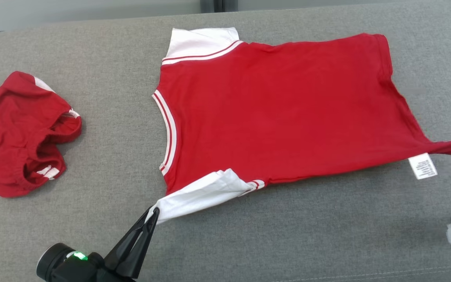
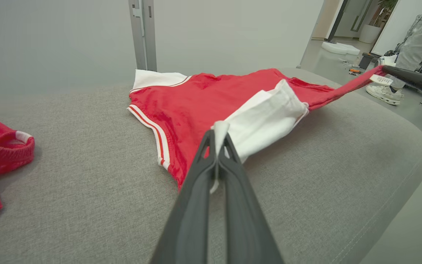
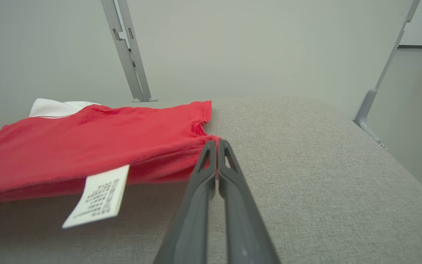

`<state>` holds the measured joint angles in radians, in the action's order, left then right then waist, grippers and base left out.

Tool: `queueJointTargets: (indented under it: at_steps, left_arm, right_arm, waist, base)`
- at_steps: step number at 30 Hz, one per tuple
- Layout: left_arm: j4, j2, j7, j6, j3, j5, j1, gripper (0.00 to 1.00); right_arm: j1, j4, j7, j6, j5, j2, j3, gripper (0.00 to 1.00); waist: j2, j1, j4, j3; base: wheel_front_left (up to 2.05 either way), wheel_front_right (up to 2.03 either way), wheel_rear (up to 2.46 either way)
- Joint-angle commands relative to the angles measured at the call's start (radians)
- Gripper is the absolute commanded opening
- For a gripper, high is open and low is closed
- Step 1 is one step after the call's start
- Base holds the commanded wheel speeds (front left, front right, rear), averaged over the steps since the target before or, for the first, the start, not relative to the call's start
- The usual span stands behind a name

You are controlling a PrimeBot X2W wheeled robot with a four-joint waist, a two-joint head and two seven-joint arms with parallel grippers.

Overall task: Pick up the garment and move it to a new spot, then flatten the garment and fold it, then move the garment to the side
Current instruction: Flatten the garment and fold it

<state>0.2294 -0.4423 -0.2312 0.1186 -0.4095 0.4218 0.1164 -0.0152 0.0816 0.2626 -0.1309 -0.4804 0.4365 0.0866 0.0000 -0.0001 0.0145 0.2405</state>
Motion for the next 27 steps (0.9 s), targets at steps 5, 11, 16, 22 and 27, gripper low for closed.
queueJointTargets:
  at_steps: [5, 11, 16, 22, 27]
  left_arm:
    - [-0.059, 0.020, 0.013, -0.002, -0.010, -0.005, -0.087, 0.00]
    - [-0.170, 0.038, 0.007, 0.004, -0.046, -0.052, -0.242, 0.00]
    - [-0.275, 0.049, -0.008, 0.009, -0.083, -0.101, -0.393, 0.00]
    - [-0.353, 0.058, -0.027, 0.011, -0.097, -0.167, -0.544, 0.00]
    - [-0.411, 0.061, -0.034, -0.011, -0.081, -0.220, -0.633, 0.00]
  right_arm:
    - [0.051, 0.077, 0.003, 0.000, 0.015, -0.010, -0.026, 0.00]
    - [0.148, 0.167, 0.003, 0.000, 0.036, -0.010, -0.049, 0.00]
    - [0.231, 0.218, 0.003, 0.000, 0.061, -0.011, -0.050, 0.00]
    - [0.299, 0.249, 0.003, 0.000, 0.087, -0.008, -0.043, 0.00]
    - [0.348, 0.269, 0.003, 0.000, 0.092, -0.007, -0.057, 0.00]
  waist:
    - [0.0000, 0.0001, -0.006, 0.019]
    - [0.0000, 0.0001, 0.006, 0.071]
    - [0.0000, 0.0001, 0.018, 0.116]
    - [0.0000, 0.0001, 0.024, 0.160]
    - [0.0000, 0.0001, 0.021, 0.202]
  base:
    - [0.00, 0.00, 0.00]
    - [0.00, 0.00, 0.00]
    - [0.00, 0.00, 0.00]
    - [0.00, 0.00, 0.00]
    - [0.00, 0.00, 0.00]
